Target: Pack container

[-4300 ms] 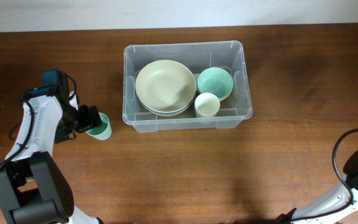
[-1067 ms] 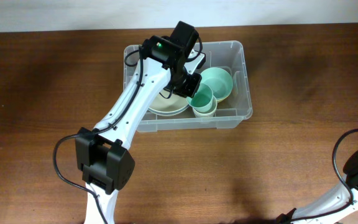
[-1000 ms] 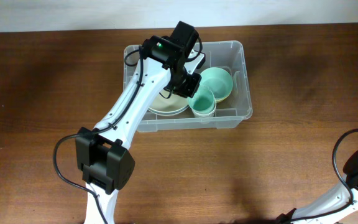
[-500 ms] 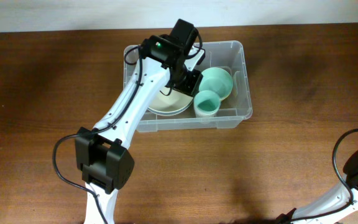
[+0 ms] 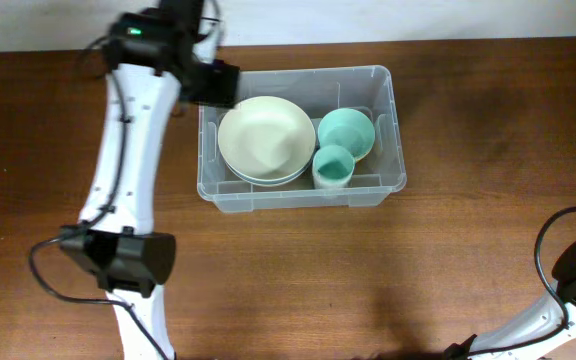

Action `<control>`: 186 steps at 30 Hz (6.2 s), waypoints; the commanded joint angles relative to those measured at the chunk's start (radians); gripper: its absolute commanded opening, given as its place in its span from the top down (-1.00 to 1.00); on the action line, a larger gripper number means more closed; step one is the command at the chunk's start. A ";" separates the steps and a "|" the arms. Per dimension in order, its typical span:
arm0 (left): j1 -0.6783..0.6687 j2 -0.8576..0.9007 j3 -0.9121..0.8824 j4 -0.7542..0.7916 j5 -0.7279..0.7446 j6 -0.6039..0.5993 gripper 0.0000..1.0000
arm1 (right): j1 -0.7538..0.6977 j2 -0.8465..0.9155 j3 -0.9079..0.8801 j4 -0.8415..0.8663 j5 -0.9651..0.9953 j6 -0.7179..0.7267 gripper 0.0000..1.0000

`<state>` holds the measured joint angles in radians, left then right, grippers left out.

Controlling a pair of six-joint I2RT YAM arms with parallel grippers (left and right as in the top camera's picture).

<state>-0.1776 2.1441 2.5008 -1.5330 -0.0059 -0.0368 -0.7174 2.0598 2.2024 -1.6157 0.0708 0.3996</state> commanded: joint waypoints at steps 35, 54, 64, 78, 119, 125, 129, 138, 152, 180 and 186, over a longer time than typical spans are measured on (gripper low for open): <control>0.238 -0.058 -0.380 0.023 0.179 -0.049 -0.99 | 0.003 -0.007 -0.005 0.001 0.009 0.001 -0.98; 0.141 -0.057 -0.380 0.026 0.175 -0.028 -1.00 | 0.003 -0.007 -0.005 0.001 0.009 0.001 -0.98; 0.088 -0.072 -0.380 0.321 0.224 0.248 -1.00 | 0.003 -0.007 -0.005 0.001 0.009 0.000 -0.98; 0.064 -0.526 -1.024 0.959 0.227 0.318 -0.99 | 0.003 -0.007 -0.005 0.001 0.009 0.001 -0.98; 0.156 -1.873 -2.491 1.902 0.128 0.203 -0.99 | 0.003 -0.007 -0.005 0.001 0.009 0.001 -0.98; 0.156 -1.968 -2.491 1.754 0.091 0.210 -0.99 | 0.003 -0.007 -0.005 0.001 0.009 0.001 -0.98; 0.159 -2.078 -2.491 1.588 0.087 0.210 -0.99 | 0.003 -0.007 -0.005 0.001 0.009 0.001 -0.98; 0.183 -2.139 -2.491 1.457 0.087 0.233 -0.99 | 0.003 -0.007 -0.005 0.001 0.009 0.001 -0.98; 0.182 -2.129 -2.491 1.457 0.087 0.274 -0.99 | 0.003 -0.007 -0.005 0.001 0.009 0.001 -0.98; 0.182 -2.129 -2.491 1.457 0.087 0.274 -0.99 | 0.003 -0.007 -0.005 0.001 0.009 0.000 -0.98; 0.182 -2.129 -2.491 1.457 0.088 0.274 -0.99 | 0.004 -0.007 -0.005 0.001 0.009 0.001 -0.98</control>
<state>0.0010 0.0158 0.0109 -0.0669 0.0887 0.2317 -0.7174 2.0598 2.2024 -1.6157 0.0708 0.3996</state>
